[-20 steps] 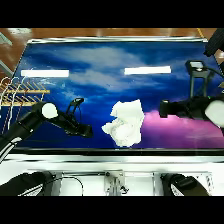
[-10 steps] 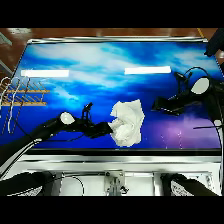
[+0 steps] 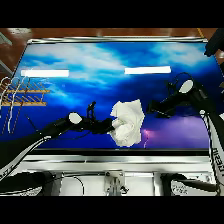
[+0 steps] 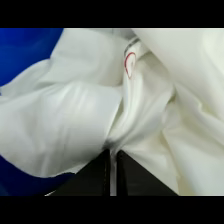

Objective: Fold the shirts.

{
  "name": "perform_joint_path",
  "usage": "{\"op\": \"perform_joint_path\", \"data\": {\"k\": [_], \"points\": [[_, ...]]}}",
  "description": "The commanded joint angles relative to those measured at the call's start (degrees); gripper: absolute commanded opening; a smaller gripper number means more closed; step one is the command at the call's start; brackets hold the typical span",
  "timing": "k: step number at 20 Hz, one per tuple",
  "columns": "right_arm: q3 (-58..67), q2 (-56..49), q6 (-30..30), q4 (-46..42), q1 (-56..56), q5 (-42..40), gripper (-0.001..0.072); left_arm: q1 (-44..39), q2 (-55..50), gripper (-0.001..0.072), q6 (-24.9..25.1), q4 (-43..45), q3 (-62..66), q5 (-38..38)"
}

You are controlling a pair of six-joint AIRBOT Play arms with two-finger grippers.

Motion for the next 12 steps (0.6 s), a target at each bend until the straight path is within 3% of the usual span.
{"op": "perform_joint_path", "data": {"k": [1, 2, 7, 10, 12], "points": [[-0.04, -4.09, 1.29, 2.23, 0.52, -2.51, 0.0615, 0.13, -0.33, 0.0075, 2.01, -0.26, 0.22, -2.43], [-0.04, -4.98, 1.68, 1.92, 1.01, -3.1, 0.0615, 0.52, -0.31, 0.0039, 2.78, -0.28, 0.24, -3.74], [-0.04, -9.73, 2.23, 1.57, 5.11, -7.34, 0.0619, 5.42, 0.07, 0.0037, 9.42, -0.24, 0.24, -12.33], [-0.02, -11.61, 3.8, 1.51, 5.99, -10.54, 0.0618, 6.71, 1.16, 0.0037, 9.68, 0.15, 0.24, -13.75], [-0.02, -11.82, 5.01, 1.49, 5.99, -13.4, 0.0611, 6.73, 2.67, 0.0037, 12.63, 0.13, 0.24, -13.77]]}}
